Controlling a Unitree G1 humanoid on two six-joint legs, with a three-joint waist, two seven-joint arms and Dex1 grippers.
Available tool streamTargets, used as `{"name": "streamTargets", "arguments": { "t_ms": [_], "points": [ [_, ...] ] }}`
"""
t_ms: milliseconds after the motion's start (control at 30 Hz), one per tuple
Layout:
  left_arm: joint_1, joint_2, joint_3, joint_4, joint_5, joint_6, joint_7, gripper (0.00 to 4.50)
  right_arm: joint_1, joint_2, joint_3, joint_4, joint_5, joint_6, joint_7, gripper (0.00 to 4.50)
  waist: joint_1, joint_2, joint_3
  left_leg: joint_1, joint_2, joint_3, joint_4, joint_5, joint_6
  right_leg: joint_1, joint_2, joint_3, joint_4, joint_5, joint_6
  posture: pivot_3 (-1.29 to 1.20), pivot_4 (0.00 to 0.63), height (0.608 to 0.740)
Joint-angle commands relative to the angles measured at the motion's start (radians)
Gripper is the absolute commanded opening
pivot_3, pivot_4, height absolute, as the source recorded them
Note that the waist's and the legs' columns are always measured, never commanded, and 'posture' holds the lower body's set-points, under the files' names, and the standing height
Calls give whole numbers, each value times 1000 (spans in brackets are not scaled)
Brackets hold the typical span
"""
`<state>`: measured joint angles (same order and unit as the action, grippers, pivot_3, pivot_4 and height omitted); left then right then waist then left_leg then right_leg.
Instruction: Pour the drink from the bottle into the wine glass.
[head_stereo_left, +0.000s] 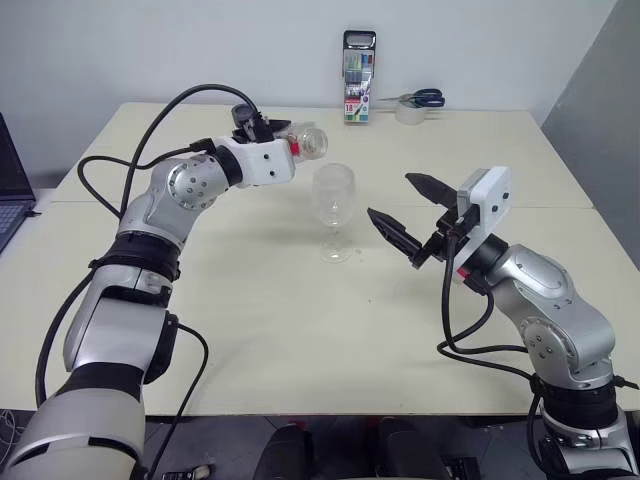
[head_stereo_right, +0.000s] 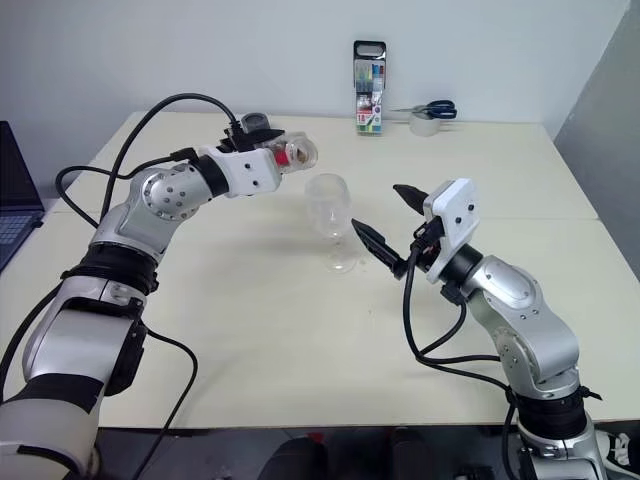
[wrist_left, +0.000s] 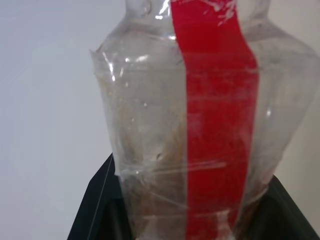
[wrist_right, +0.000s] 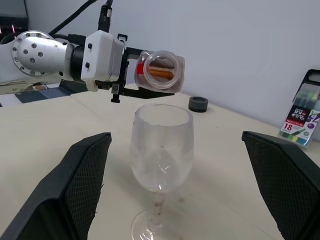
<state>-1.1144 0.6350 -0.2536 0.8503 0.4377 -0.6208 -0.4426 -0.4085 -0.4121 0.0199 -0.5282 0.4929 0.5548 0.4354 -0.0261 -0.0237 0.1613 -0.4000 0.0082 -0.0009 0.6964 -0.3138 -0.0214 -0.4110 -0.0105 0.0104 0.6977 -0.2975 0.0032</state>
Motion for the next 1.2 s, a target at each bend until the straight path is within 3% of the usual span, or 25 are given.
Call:
{"name": "streamTargets", "arguments": {
  "t_ms": [33,567,1200],
  "points": [
    [-56,17,-7,-5,26,-42,40,1762,-9,10,-13,-17,7,-20,8,4500,0,0,0,0,0,0,0,0,0,0,0,0,0,0,0,0,150,740],
    [-132,39,-63,77,139,-116,119,1762,109,29,-48,-124,43,-24,-18,4500,-1,0,0,0,0,0,0,0,0,0,0,0,1,0,0,0,150,740],
    [-229,66,-132,174,241,-199,200,1762,126,48,-33,-130,-1,-29,-49,4500,-1,0,0,0,0,1,0,1,-2,0,0,0,1,0,0,0,150,740]
  ]
}}
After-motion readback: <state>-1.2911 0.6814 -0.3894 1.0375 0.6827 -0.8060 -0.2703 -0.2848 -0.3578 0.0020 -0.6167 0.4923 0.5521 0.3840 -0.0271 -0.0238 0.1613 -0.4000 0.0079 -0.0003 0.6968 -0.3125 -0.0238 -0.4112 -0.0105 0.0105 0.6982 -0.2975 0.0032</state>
